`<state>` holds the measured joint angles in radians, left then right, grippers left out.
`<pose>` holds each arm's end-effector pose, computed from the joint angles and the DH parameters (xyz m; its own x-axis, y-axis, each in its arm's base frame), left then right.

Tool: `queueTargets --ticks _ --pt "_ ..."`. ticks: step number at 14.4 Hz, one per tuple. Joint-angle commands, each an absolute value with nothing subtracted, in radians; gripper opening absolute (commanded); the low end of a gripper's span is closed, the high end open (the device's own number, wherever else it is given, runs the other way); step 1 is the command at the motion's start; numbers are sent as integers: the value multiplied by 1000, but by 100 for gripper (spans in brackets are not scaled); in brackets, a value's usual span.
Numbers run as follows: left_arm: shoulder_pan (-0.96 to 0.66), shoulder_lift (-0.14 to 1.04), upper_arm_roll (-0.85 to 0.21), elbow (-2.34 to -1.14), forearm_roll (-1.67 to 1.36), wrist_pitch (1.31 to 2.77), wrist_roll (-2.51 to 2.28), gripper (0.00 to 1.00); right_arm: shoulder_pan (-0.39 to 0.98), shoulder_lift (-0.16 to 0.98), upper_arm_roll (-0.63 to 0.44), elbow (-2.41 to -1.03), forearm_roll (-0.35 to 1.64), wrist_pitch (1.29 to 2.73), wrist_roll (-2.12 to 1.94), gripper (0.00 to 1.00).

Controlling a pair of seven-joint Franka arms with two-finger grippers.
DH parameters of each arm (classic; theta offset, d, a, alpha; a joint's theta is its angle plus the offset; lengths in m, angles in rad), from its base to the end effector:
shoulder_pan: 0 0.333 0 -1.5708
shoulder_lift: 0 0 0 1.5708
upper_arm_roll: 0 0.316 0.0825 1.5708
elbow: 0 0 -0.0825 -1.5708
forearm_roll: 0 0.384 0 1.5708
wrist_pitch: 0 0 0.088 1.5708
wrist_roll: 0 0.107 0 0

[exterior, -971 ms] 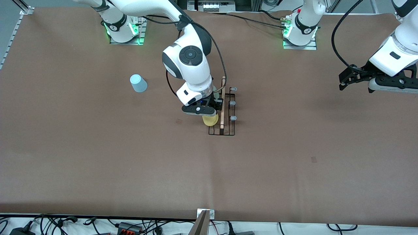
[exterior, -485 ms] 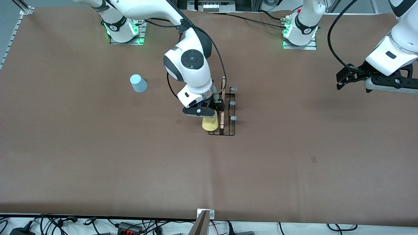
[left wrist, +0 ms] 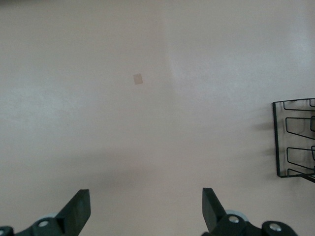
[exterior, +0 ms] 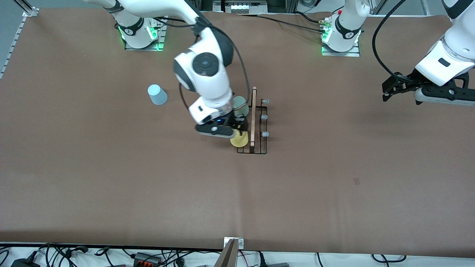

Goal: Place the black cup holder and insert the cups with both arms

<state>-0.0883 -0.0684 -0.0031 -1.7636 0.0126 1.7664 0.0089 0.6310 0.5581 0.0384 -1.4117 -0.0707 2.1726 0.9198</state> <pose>0.5452 -0.0489 0.5877 0.9922 -0.1023 0.0710 -0.1016 -0.9947 -0.0134 0.5783 0.4471 0.3974 0.9604 -0.2299 0.1576 -0.2100 -0.9686 -0.1329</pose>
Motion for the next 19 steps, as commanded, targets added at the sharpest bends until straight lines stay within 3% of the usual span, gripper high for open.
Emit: queueTargets --ticks 1,6,10,15,19 --pt "-89 -60 -8 -1735 32 1741 23 100 527 437 52 -1439 -71 2056 830 100" --pt "-89 -58 -8 -1729 32 1738 23 100 290 287 51 -1442 -26 1788 464 100" --pt "-89 -58 -8 -1729 32 1738 23 100 126 198 44 -1440 -26 1659 278 100" --pt "-89 -58 -8 -1729 32 1738 23 100 -52 114 44 -1445 -28 1554 150 100" --pt "-89 -58 -8 -1727 32 1738 23 100 -64 86 48 -1515 -26 1539 85 100"
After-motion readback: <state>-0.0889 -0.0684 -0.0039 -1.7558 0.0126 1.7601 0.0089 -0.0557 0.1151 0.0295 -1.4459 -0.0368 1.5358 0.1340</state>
